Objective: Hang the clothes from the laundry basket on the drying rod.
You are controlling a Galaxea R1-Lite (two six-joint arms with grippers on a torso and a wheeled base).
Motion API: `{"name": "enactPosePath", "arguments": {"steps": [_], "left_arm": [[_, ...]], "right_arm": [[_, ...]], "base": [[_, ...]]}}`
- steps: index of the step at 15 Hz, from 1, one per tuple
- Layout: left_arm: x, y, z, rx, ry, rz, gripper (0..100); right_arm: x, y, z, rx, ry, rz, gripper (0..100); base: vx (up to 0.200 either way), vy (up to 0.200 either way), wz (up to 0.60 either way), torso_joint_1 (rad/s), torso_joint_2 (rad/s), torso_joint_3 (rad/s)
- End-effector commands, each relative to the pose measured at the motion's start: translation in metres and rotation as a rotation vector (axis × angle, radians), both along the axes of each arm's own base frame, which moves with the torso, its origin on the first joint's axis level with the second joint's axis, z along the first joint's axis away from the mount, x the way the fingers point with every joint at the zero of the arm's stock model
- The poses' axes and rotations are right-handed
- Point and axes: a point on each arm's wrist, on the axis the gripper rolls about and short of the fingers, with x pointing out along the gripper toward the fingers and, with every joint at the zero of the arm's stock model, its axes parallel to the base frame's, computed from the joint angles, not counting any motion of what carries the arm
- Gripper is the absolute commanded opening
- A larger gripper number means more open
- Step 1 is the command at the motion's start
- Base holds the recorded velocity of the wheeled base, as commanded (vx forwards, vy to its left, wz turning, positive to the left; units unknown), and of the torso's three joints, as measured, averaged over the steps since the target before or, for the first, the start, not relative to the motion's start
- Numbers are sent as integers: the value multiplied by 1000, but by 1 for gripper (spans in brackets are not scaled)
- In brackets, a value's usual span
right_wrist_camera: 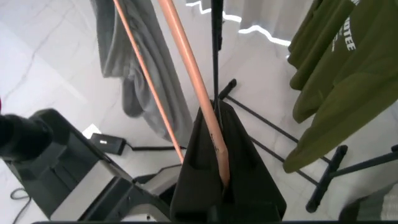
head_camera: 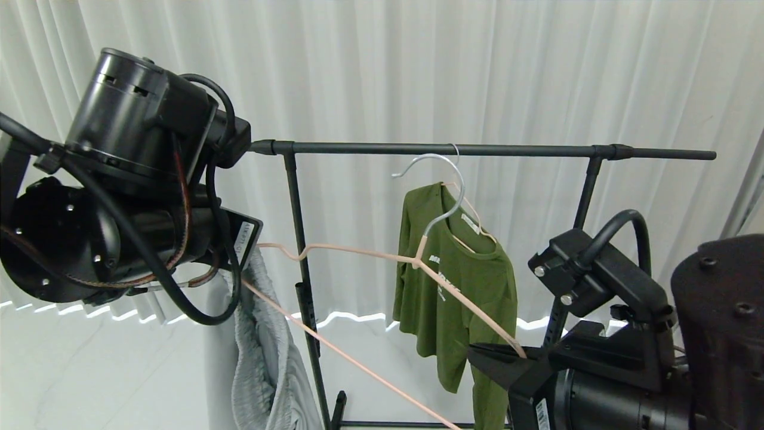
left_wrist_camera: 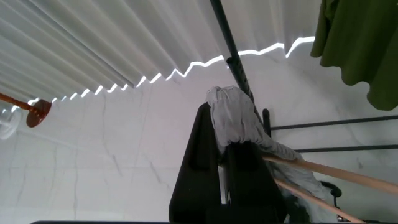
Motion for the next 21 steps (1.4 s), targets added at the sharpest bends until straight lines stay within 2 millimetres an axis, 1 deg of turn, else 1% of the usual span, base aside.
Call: {"name": "enactPosePath", "arguments": {"steps": [1, 3, 6, 7, 9, 11, 12, 13, 15, 17, 19, 21], "left_arm": [[-3, -3, 1, -16, -5, -10, 0], [-5, -6, 0, -33, -4, -14, 0], [-6, -5, 2, -38, -13, -9, 0], [-6, -5, 2, -34, -15, -4, 0], [2, 0, -2, 32, -34, 102, 0], [3, 0, -3, 43, -35, 115, 0], [3, -3, -4, 44, -32, 103, 0], [4, -8, -6, 43, -28, 90, 0], [6, -16, -8, 17, -29, 85, 0], [9, -18, -8, 6, -30, 93, 0], [14, -18, -8, 4, -32, 105, 0], [19, -18, -6, -2, -38, 117, 0]], "right_arm": [[3, 4, -3, 3, 0, -6, 0], [6, 11, -5, 23, -9, -17, 0], [16, 17, -14, -19, -21, -86, 0], [19, 17, -17, -28, -20, -103, 0], [28, 12, -17, -35, -19, -143, 0], [35, 10, -16, -28, -20, -169, 0], [36, 11, -15, -22, -22, -168, 0], [32, 14, -14, -9, -26, -154, 0], [17, 29, -14, 35, -27, -88, 0], [-4, 40, -15, 65, -18, -9, 0], [-24, 46, -15, 87, 7, 51, 0], [-32, 48, -15, 103, 36, 76, 0]], "base": [[0, 0, 0, 0, 0, 0], [0, 0, 0, 0, 0, 0], [0, 0, 0, 0, 0, 0], [0, 0, 0, 0, 0, 0], [0, 0, 0, 0, 0, 0], [0, 0, 0, 0, 0, 0], [0, 0, 0, 0, 0, 0], [0, 0, 0, 0, 0, 0], [0, 0, 0, 0, 0, 0], [0, 0, 0, 0, 0, 0], [0, 0, 0, 0, 0, 0], [0, 0, 0, 0, 0, 0]]}}
